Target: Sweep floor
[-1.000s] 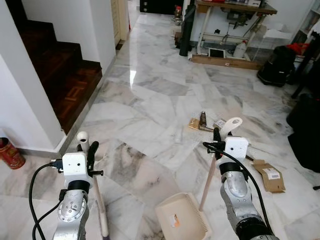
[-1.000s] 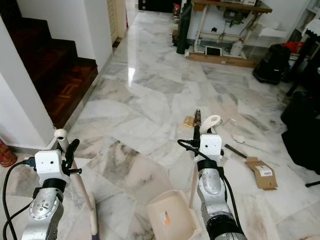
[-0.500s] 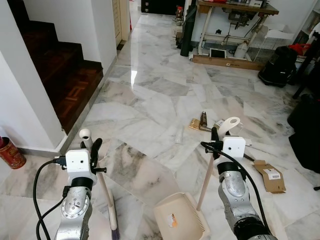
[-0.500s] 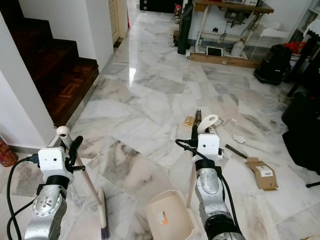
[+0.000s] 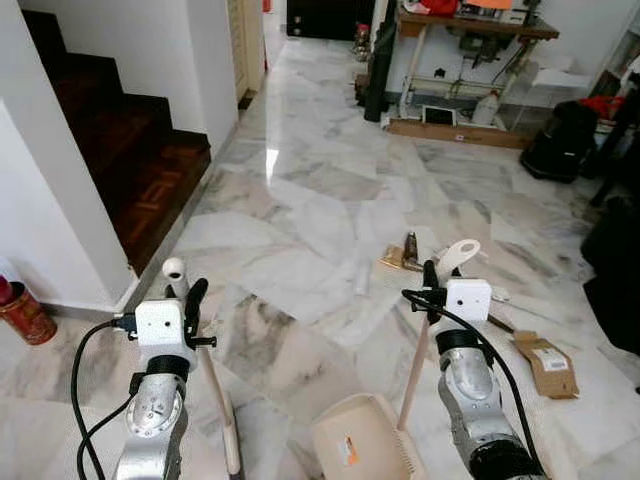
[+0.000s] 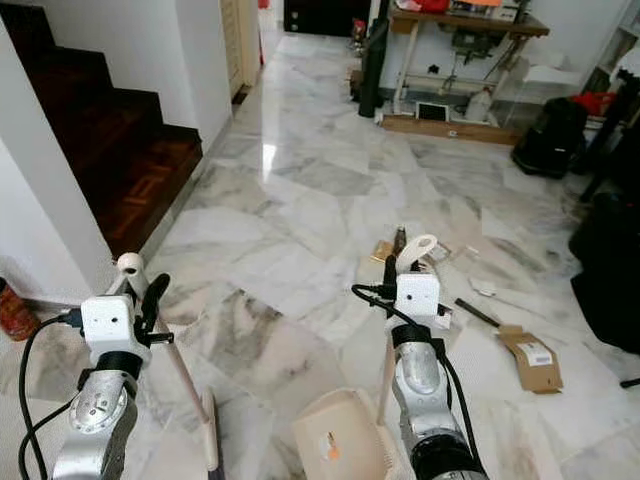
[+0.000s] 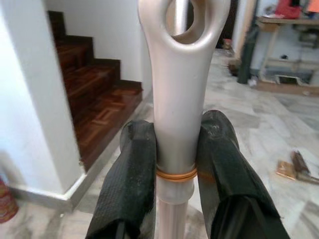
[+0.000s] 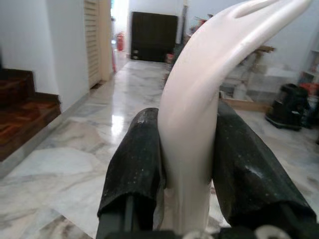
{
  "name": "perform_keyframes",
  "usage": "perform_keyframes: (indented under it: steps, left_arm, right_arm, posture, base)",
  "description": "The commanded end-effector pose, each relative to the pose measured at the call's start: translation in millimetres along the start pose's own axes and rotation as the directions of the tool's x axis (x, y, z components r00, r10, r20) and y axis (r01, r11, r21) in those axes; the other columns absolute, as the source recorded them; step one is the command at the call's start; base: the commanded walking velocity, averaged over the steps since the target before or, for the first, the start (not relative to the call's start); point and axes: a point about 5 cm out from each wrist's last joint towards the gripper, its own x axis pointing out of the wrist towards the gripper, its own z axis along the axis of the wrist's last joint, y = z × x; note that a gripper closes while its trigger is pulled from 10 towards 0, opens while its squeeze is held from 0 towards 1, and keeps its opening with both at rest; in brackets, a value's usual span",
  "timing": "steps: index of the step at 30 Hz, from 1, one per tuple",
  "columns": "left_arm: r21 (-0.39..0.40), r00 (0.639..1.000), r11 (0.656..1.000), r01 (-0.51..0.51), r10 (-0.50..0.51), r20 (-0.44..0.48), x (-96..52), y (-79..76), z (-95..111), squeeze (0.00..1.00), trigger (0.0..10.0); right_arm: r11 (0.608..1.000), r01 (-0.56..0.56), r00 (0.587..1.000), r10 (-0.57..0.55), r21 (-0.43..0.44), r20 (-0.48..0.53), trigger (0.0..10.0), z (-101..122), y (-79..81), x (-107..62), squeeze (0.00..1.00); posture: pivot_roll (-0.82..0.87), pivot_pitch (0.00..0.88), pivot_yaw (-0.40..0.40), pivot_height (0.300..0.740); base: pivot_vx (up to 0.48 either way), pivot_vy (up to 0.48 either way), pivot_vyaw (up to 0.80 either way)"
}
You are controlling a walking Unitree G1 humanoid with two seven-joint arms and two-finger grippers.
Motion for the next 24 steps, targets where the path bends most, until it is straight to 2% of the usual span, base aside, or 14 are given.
perform_keyframes:
  steps: [1,11,24]
  left_arm:
    - [0.007,0.999,1.000,0.008,-0.008,0.040,3.7,-0.4,8.4,0.00,10.0]
    - [0.011,0.999,1.000,-0.006,0.006,0.032,-1.6,2.8,6.9,0.00,10.0]
    - [0.013,0.999,1.000,-0.016,0.015,0.033,-0.8,3.8,8.6,0.00,10.0]
  right_arm:
    - [1.000,-0.007,0.998,0.006,0.002,0.067,10.0,14.5,2.6,6.6,0.00]
    - [1.000,0.003,0.998,-0.003,-0.005,0.060,10.0,11.8,-2.8,2.0,0.00]
    - [1.000,0.004,0.998,-0.004,0.005,0.059,10.0,15.0,-0.4,3.5,0.00]
  posture:
    - [0.09,0.000,-0.059,0.740]
    - [0.09,0.018,-0.065,0.740]
    - [0.09,0.043,-0.067,0.740]
  base:
    - [0.349,0.000,0.00]
    - [0.353,0.000,0.00]
    - [0.355,0.000,0.00]
